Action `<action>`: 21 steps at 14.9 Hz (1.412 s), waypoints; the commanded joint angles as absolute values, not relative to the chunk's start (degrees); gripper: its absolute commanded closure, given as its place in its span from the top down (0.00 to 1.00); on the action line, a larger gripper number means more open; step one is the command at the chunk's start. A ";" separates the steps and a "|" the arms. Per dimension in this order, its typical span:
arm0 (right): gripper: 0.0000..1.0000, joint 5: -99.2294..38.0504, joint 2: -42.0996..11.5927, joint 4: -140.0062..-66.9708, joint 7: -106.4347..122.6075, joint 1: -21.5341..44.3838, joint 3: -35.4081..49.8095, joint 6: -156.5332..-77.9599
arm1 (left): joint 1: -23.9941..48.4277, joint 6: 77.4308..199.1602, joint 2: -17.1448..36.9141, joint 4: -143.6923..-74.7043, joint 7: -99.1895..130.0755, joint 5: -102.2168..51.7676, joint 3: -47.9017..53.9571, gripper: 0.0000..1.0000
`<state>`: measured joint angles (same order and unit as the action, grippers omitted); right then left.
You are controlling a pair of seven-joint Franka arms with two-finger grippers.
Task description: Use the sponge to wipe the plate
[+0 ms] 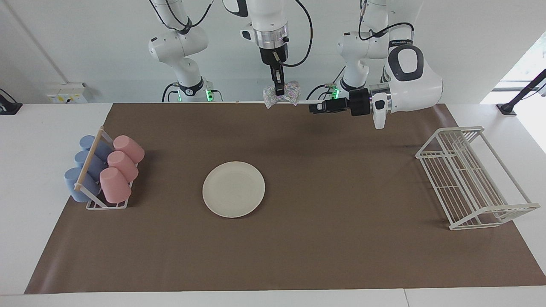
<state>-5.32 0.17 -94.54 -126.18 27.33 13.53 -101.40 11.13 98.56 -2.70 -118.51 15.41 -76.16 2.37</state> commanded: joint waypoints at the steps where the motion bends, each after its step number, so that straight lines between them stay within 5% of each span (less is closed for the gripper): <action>1: 0.00 -4.13 -0.53 -93.34 -126.48 26.98 13.89 -100.99 | 13.79 97.03 -2.28 -117.86 16.17 -77.61 1.84 1.00; 17: 0.00 -4.13 -0.44 -93.34 -125.42 26.98 13.89 -100.55 | 14.41 90.62 -3.43 -119.71 15.38 -76.64 1.49 0.77; 21: 0.00 -4.13 -0.44 -93.43 -125.33 26.98 13.89 -100.46 | 15.63 92.37 -4.13 -120.93 15.38 -76.73 1.76 0.27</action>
